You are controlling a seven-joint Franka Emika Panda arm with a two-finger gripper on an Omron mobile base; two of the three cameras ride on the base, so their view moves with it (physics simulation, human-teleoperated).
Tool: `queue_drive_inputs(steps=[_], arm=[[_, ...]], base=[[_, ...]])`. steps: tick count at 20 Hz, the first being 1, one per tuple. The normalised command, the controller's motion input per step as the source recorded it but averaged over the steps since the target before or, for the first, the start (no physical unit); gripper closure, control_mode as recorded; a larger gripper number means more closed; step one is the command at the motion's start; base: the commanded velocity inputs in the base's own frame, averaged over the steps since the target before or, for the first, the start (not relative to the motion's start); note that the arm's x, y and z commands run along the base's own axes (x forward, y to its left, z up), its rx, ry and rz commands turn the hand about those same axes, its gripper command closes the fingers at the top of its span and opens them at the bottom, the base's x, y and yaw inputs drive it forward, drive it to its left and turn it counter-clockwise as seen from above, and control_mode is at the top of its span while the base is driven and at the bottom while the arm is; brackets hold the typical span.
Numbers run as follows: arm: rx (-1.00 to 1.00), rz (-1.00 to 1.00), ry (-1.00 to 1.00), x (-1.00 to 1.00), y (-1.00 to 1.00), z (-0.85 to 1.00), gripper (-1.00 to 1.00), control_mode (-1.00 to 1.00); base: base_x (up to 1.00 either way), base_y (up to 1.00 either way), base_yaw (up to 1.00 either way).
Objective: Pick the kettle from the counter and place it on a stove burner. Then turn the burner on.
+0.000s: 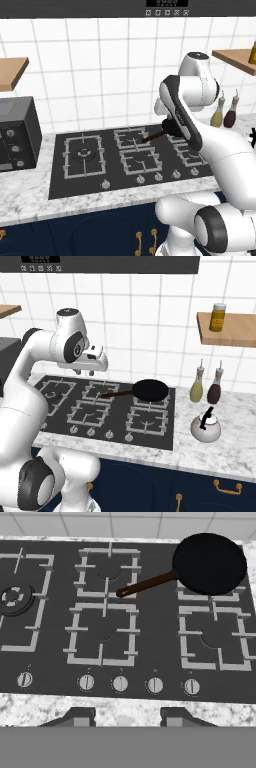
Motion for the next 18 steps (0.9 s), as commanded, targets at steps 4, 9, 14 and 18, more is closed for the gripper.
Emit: queue_drive_inputs(steps=[4, 9, 14, 18], arm=[[0.0, 0.0, 0.0, 0.01, -0.06, 0.0, -1.0, -1.0], [0.0, 0.01, -0.03, -0.36, -0.85, 0.0, -1.0, -1.0], [0.0, -0.05, -0.03, -0.68, -1.0, -0.08, -1.0, -1.0], [0.0, -0.12, -0.03, -0.77, -1.0, -0.06, -1.0, -1.0]], base=[[0.0, 0.0, 0.0], [0.0, 0.0, 0.0], [0.0, 0.0, 0.0], [0.0, 0.0, 0.0]])
